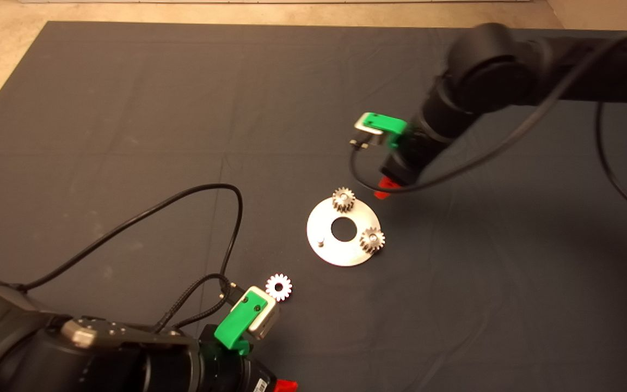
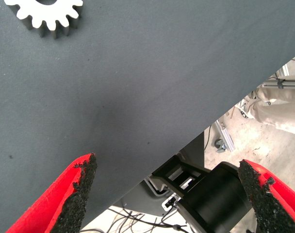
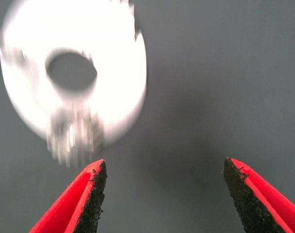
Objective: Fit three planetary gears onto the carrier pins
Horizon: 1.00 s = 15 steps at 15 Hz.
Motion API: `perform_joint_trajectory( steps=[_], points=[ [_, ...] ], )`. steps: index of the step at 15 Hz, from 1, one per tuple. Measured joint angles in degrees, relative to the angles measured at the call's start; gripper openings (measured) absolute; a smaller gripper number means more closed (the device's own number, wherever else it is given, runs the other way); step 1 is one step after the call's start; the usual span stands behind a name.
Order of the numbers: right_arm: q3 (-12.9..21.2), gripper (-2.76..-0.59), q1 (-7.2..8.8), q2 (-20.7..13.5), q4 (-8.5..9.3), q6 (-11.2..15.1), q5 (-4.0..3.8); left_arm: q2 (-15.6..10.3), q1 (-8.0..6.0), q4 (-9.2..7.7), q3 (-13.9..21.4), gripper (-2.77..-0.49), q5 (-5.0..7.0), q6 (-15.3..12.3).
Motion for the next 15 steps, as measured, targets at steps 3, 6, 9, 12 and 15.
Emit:
perform_joint_trajectory(
  steps=[3, 6, 9, 12, 15],
  points=[
    [18.4, -1.60, -1.71, -15.2, -0.46, 6.1, 0.56, 0.3, -2.28, 0.00, 0.0, -1.19, 0.12, 0.1],
    [28.3, -1.60, -4.00, -32.4, -3.61, 11.8, 0.69, 0.2, -4.31, -0.29, 0.0, -1.19, 0.45, 1.8],
    [33.7, -1.60, -9.22, -36.7, -6.25, 15.4, 3.75, 0.0, -4.52, -3.35, 0.0, -1.19, 1.96, 6.7],
    [36.4, -1.60, -12.35, -36.3, -7.94, 17.2, 5.39, 0.0, -4.92, -4.55, 0.0, -1.19, 6.75, 13.3],
    [36.6, -1.60, -12.42, -36.2, -8.42, 17.2, 5.46, -0.4, -5.80, -4.84, -0.4, -1.19, 6.97, 19.6]
  ],
)
